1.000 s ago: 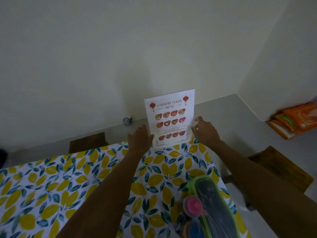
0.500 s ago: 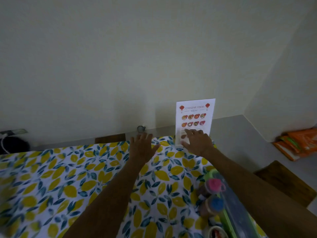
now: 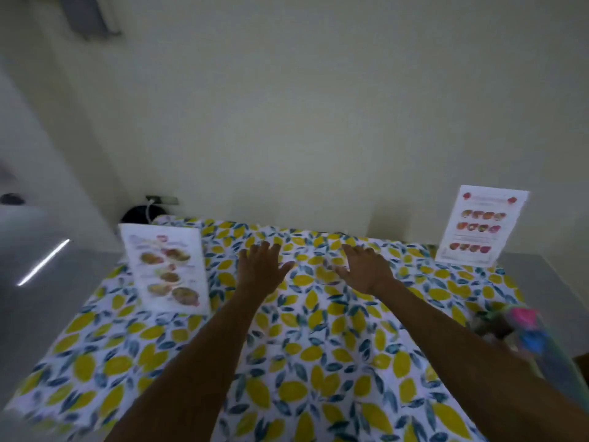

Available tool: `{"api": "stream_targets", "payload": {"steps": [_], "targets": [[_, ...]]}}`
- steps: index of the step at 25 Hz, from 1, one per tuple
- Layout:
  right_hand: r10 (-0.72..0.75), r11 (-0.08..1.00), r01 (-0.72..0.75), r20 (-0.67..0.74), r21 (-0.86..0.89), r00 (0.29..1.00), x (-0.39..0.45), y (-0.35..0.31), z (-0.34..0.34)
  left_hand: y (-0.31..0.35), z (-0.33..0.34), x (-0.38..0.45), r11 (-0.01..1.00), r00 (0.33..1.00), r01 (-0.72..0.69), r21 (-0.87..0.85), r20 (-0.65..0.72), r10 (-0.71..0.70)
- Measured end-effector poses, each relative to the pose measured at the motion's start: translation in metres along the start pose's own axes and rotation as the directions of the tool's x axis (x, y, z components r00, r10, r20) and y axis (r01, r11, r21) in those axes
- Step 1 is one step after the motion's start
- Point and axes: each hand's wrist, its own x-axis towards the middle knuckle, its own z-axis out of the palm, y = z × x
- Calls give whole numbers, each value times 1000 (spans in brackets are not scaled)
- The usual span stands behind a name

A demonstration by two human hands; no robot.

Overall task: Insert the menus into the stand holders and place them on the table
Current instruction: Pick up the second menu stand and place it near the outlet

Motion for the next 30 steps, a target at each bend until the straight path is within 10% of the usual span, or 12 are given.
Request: {"api": "stream_targets", "payload": {"steps": [8, 20, 30], "targets": [[-183, 983, 182, 73, 14, 980, 15, -189, 37, -190, -29, -75, 971, 973, 231, 65, 4, -232], [-166, 961, 116, 187, 252, 968, 107, -282, 106, -330, 9, -39, 861, 850, 509, 2, 152, -504], [-61, 746, -50, 142, 665, 988, 136, -317, 146, -375, 31, 25, 722, 883, 468, -510, 292, -366]]}}
